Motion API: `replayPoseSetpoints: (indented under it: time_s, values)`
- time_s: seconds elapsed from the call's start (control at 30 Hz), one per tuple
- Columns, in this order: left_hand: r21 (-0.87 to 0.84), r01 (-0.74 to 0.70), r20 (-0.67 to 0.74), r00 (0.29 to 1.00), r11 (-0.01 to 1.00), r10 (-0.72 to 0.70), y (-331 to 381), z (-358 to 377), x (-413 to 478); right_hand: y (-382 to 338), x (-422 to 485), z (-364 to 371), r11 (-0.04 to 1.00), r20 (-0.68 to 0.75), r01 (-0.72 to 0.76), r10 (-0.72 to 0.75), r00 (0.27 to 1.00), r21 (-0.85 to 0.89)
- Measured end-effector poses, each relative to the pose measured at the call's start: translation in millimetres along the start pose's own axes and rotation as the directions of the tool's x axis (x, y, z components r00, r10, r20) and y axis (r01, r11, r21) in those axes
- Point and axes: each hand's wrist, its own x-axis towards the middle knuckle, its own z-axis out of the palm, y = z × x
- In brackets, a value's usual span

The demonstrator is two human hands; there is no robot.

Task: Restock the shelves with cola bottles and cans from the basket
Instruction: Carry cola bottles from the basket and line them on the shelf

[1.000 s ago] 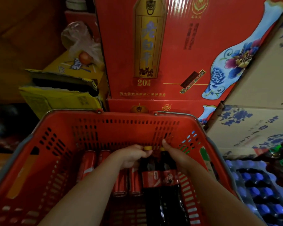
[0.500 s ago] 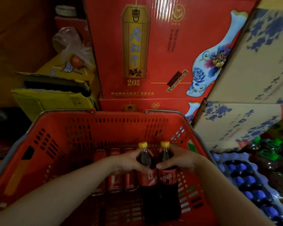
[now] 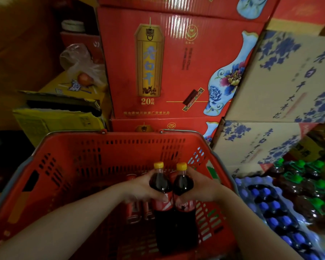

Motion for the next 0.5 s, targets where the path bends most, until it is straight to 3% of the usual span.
replayPoseSetpoints:
  time_s: [0.17, 0.33, 0.5]
  values:
    - [0.058, -0.008, -0.110, 0.994, 0.998, 0.014, 16.8, -23.0, -13.5, -15.0, -9.8, 0.5, 0.993, -0.113, 0.051, -0.039, 0.993, 0.106]
    - [-0.078, -0.215, -0.243, 0.951, 0.974, 0.190, 38.4, -34.7, -40.0, -44.4, -17.4, 1.5, 0.936, -0.215, 0.215, -0.158, 0.964, 0.278]
    - [-0.148, -0.385, -0.430, 0.855, 0.911, 0.291, 51.8, -42.6, -75.7, -81.6, -12.0, 2.1, 0.811, -0.265, 0.398, -0.308, 0.914, 0.430]
